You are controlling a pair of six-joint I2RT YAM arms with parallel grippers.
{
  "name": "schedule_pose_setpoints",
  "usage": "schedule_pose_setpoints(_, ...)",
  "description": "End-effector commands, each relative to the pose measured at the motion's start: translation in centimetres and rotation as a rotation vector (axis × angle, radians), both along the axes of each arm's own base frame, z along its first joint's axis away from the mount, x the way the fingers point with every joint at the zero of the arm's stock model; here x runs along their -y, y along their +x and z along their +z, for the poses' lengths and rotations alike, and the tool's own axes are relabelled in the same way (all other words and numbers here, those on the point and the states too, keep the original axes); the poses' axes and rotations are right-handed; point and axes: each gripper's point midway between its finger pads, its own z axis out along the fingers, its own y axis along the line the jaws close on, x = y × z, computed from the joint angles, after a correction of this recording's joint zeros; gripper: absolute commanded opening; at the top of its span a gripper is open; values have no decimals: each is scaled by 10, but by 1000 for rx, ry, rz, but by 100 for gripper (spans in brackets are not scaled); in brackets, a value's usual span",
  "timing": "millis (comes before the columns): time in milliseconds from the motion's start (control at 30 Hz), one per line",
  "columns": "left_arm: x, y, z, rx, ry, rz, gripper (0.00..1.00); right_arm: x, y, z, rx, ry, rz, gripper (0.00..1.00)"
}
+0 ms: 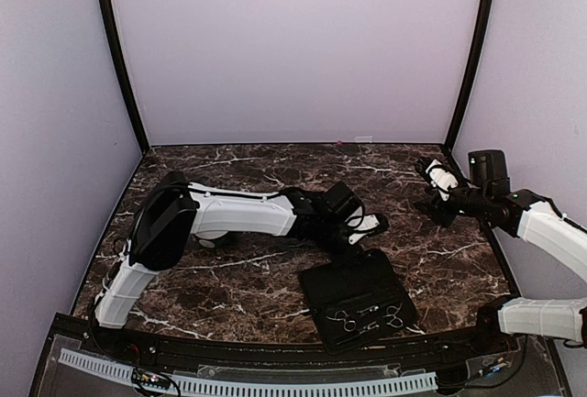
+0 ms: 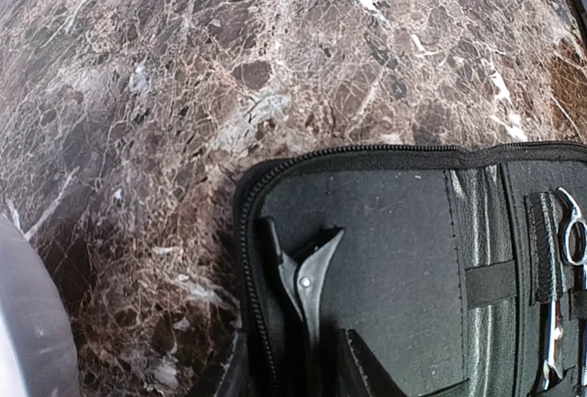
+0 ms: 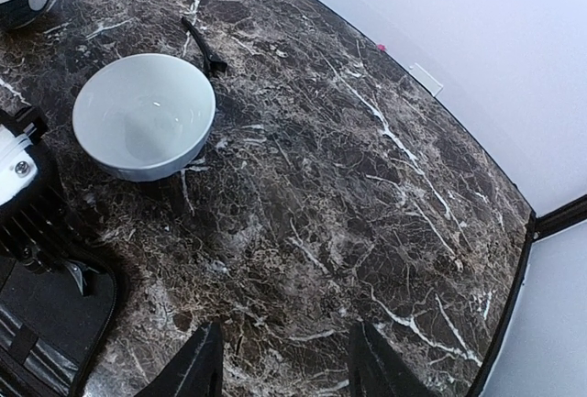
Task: Sort the hair-cutting tools
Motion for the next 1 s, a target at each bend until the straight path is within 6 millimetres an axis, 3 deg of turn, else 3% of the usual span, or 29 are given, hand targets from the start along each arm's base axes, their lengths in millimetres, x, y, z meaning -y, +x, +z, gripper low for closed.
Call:
schedule_pose_setpoints(0,12,-4,52,74,-104,-31,33,1,0,-2,3,0,4,47)
schedule_pose_setpoints(167,17,-1,59,121,-124,-38,32,1,0,-2,2,-2,2,47)
schedule_pose_setpoints(400,16,2,49,170,-101,-39,32,1,0,-3,0,-2,6,47)
schedule_pose_setpoints(600,24,-12,47,364,-32,-93,33,0,-1,-3,0,-2,8,47)
schedule_pose_setpoints(733,28,-11,56,472,-15,-72,36,1,-1,-3,0,-3,7,47)
schedule_pose_setpoints(967,27,-10,78,488,-58,-47,36,1,-1,-2,2,-2,8,47)
